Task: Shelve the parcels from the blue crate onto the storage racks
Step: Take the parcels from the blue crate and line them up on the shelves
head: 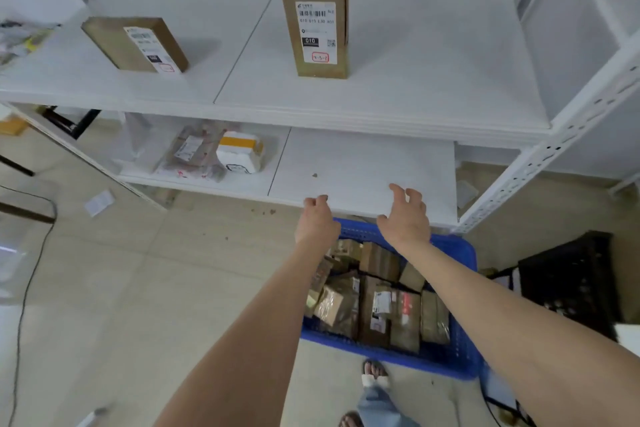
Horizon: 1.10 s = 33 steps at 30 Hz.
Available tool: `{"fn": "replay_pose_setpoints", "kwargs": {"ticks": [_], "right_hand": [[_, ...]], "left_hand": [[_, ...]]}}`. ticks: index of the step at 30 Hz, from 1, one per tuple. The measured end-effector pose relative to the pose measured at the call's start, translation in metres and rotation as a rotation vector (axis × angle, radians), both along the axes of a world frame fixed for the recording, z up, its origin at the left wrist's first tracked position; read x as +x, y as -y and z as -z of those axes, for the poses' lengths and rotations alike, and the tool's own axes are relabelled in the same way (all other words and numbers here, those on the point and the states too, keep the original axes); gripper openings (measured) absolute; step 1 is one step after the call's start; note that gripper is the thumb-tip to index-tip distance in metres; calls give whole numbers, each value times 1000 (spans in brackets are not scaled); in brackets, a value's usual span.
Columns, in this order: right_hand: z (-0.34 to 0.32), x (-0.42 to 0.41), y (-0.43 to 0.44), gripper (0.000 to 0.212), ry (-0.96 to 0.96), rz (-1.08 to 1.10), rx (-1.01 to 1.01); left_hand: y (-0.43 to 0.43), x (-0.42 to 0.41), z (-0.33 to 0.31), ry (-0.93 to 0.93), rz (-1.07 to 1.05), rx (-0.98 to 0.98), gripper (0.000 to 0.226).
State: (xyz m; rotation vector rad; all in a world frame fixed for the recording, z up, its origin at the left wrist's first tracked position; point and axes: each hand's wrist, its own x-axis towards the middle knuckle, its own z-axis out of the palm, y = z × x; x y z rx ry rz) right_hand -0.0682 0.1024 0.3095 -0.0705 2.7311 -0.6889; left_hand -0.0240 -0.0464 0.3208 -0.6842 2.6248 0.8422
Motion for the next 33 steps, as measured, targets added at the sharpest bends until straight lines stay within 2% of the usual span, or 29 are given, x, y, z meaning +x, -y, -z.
{"fn": "replay_pose_setpoints", "kwargs": {"ticks": [6, 12, 17, 22, 26, 30, 33], "right_hand": [[71, 29, -20, 65, 108, 8, 23], [161, 24, -18, 69, 271, -22, 29], [245, 14, -10, 72, 400, 19, -29], [343, 23, 10, 68, 694, 202, -182], [417, 42, 28, 53, 904, 374, -274], [467, 52, 43, 47, 1119, 623, -459], [485, 58, 48, 46, 1244, 787, -590]], "left_hand": [[-26, 37, 77, 113, -67, 74, 54], [-37, 33, 159, 261, -86, 67, 44], [-51, 28, 246, 361, -92, 96, 50], [-41, 35, 342, 467, -114, 85, 58], [-22, 33, 408, 466, -41, 13, 55], [-12, 28, 447, 474, 23, -170, 49], [-21, 29, 466, 511, 153, -317, 45]]}}
